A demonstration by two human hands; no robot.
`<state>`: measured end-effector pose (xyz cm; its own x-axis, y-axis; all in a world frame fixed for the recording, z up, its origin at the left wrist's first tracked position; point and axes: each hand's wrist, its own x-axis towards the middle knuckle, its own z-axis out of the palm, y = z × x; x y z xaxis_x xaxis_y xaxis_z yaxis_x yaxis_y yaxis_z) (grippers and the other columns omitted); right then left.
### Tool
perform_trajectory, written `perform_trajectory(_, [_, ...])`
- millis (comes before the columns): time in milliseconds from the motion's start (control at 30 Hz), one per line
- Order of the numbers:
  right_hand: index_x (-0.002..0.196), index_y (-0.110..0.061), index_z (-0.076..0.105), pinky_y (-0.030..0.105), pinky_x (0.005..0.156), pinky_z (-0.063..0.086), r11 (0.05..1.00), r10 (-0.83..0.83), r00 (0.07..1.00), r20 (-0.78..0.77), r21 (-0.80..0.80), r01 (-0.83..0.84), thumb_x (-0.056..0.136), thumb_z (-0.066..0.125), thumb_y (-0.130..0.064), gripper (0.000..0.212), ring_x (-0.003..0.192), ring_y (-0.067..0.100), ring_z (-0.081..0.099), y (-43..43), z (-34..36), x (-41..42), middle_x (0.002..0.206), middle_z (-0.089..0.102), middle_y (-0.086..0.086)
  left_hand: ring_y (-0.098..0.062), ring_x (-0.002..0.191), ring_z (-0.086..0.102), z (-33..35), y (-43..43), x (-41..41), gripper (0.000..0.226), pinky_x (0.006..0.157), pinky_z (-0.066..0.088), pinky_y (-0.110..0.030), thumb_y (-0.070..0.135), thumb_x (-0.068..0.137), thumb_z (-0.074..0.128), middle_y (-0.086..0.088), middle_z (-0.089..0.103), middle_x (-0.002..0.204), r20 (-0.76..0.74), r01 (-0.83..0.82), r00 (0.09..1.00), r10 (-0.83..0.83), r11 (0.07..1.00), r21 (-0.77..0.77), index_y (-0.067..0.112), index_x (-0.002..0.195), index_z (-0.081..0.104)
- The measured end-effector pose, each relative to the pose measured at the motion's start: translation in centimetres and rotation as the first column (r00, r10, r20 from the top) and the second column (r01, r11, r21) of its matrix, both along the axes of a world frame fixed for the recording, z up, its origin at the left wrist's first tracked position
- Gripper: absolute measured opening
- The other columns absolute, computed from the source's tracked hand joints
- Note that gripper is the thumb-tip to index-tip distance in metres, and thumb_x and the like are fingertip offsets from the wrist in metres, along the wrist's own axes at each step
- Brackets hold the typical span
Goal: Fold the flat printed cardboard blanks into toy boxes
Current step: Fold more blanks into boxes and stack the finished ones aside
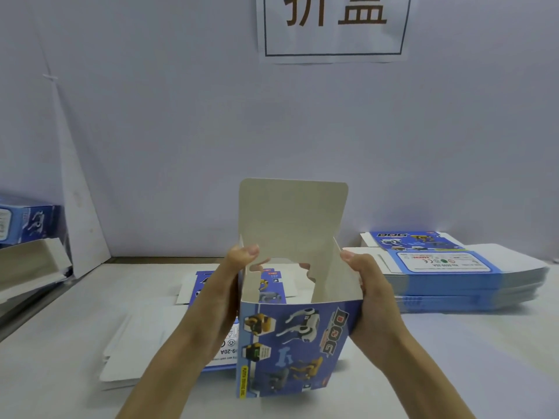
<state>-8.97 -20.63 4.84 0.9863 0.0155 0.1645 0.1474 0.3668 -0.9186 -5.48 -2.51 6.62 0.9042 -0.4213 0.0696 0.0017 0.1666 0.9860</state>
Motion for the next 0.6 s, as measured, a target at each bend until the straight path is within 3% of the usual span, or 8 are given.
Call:
perform_trajectory(67, [0.098, -0.016, 0.070, 0.023, 0.049, 0.053, 0.999, 0.008, 0.998, -0.061, -0.047, -0.011, 0.064, 0.054, -0.027, 0.039, 0.062, 0.016, 0.071, -0.3, 0.2, -0.1, 0.080, 0.075, 0.001, -0.002, 0.061, 0.067, 0.1, 0.0, -0.3, 0.025, 0.055, 0.048, -0.011, 0.018, 0.097, 0.048, -0.023, 0.059, 0.121, 0.029, 0.046, 0.999, -0.045, 0.998, -0.048, 0.001, 0.079, 0.051])
perform_trajectory(100, [0.104, -0.012, 0.063, 0.022, 0.047, 0.052, 0.997, 0.006, 0.997, -0.072, -0.079, -0.012, 0.065, 0.052, -0.018, 0.041, 0.061, 0.017, 0.070, -0.7, 0.3, -0.1, 0.078, 0.074, 0.001, 0.000, 0.057, 0.066, 0.1, -0.1, -0.6, 0.025, 0.055, 0.048, -0.011, 0.023, 0.092, 0.056, -0.020, 0.062, 0.116, 0.029, 0.048, 0.998, -0.047, 0.998, -0.048, 0.001, 0.082, 0.050])
perform_trajectory(200, [0.101, -0.011, 0.060, 0.021, 0.047, 0.049, 0.992, 0.000, 0.998, -0.067, -0.129, -0.009, 0.077, 0.043, 0.001, 0.032, 0.060, 0.019, 0.069, -1.0, 0.7, -0.3, 0.077, 0.072, 0.005, -0.025, 0.075, 0.072, 0.1, -0.3, -0.9, 0.063, 0.056, 0.057, -0.027, 0.051, 0.049, 0.068, -0.016, 0.074, 0.097, -0.016, 0.004, 1.000, -0.005, 0.999, -0.040, 0.010, 0.094, 0.051])
perform_trajectory(267, [0.097, -0.010, 0.058, 0.024, 0.051, 0.048, 0.995, 0.008, 0.997, -0.071, -0.101, -0.015, 0.071, 0.050, -0.010, 0.028, 0.062, 0.019, 0.068, -0.7, 0.6, -0.4, 0.080, 0.071, 0.005, -0.030, 0.077, 0.072, -0.1, 0.0, -1.1, 0.066, 0.056, 0.058, -0.029, 0.052, 0.043, 0.067, -0.017, 0.074, 0.094, -0.022, -0.035, 0.999, 0.034, 0.996, -0.076, 0.013, 0.092, 0.051])
perform_trajectory(333, [0.097, -0.009, 0.057, 0.027, 0.054, 0.048, 0.998, 0.019, 0.995, -0.095, -0.058, -0.025, 0.062, 0.053, -0.017, 0.037, 0.063, 0.020, 0.067, -0.2, 0.4, -0.4, 0.080, 0.069, 0.006, -0.030, 0.076, 0.072, 0.1, 0.0, -0.8, 0.058, 0.056, 0.058, -0.030, 0.045, 0.046, 0.070, -0.015, 0.074, 0.092, -0.049, -0.067, 0.997, 0.061, 0.990, -0.123, 0.012, 0.091, 0.053])
perform_trajectory(500, [0.101, -0.012, 0.060, 0.023, 0.044, 0.049, 0.996, -0.049, 0.996, -0.068, -0.075, 0.044, 0.075, 0.042, 0.003, 0.035, 0.061, 0.020, 0.070, -0.7, 0.6, -0.3, 0.080, 0.073, 0.007, -0.031, 0.082, 0.072, 0.1, -0.3, -1.2, 0.076, 0.065, 0.059, -0.033, 0.054, 0.043, 0.067, -0.018, 0.073, 0.098, -0.028, -0.028, 0.999, 0.026, 0.997, -0.067, 0.005, 0.099, 0.052])
perform_trajectory(600, [0.100, -0.007, 0.058, 0.024, 0.048, 0.050, 0.997, -0.025, 0.995, -0.093, -0.073, 0.018, 0.061, 0.049, -0.009, 0.041, 0.061, 0.021, 0.069, -0.6, 0.6, -0.4, 0.077, 0.070, 0.009, -0.031, 0.084, 0.071, 0.0, -0.5, -1.1, 0.087, 0.071, 0.059, -0.035, 0.056, 0.043, 0.065, -0.022, 0.070, 0.103, -0.026, -0.041, 0.999, 0.040, 0.997, -0.061, 0.001, 0.108, 0.049])
